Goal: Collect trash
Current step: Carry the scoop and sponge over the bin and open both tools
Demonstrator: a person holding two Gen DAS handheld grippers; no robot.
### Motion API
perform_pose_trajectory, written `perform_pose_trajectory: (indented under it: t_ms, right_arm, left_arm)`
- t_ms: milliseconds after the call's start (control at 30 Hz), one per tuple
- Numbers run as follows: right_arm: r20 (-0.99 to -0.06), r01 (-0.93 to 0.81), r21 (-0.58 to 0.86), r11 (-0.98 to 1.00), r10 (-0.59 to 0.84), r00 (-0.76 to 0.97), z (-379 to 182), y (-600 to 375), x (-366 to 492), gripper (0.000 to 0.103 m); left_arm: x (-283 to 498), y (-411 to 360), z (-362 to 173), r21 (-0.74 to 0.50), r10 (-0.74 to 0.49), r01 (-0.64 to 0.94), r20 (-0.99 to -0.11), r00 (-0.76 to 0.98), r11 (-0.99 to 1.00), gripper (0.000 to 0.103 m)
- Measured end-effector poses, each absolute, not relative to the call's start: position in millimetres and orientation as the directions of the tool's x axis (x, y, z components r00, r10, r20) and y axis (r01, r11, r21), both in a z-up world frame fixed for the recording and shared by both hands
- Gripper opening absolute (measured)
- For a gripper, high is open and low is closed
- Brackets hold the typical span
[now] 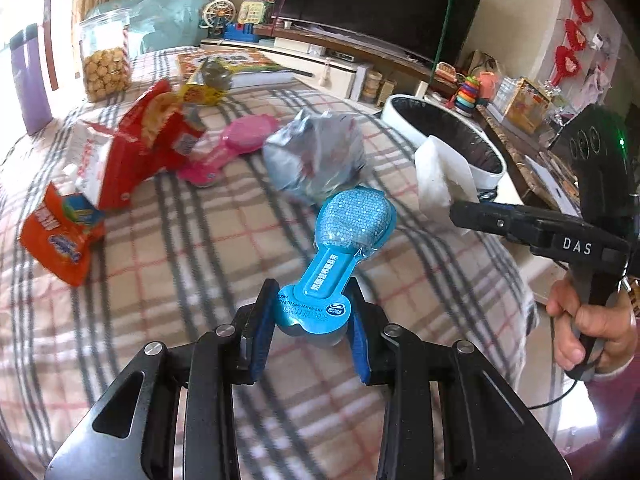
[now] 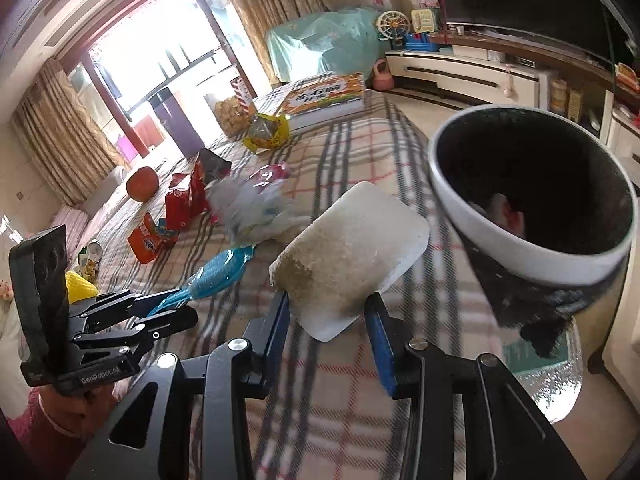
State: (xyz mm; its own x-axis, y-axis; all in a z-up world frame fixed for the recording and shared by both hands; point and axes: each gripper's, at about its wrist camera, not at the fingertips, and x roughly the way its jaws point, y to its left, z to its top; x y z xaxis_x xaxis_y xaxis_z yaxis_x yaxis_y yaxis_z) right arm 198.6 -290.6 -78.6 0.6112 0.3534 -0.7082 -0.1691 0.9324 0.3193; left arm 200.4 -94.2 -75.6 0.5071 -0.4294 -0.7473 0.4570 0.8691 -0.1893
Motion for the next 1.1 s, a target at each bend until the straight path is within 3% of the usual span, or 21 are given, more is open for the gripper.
perform_pose_trajectory:
  t_ms: [1100]
  right_arm:
    - [-0.672, -0.023, 0.316, 0.948, 0.241, 0.7, -50.5, -400.2, 186.7, 0.039]
  left_arm:
    - [232.7, -215.6, -45.1, -0.118, -0.439, 0.556, -0.754, 0.488, 0.823, 0.031]
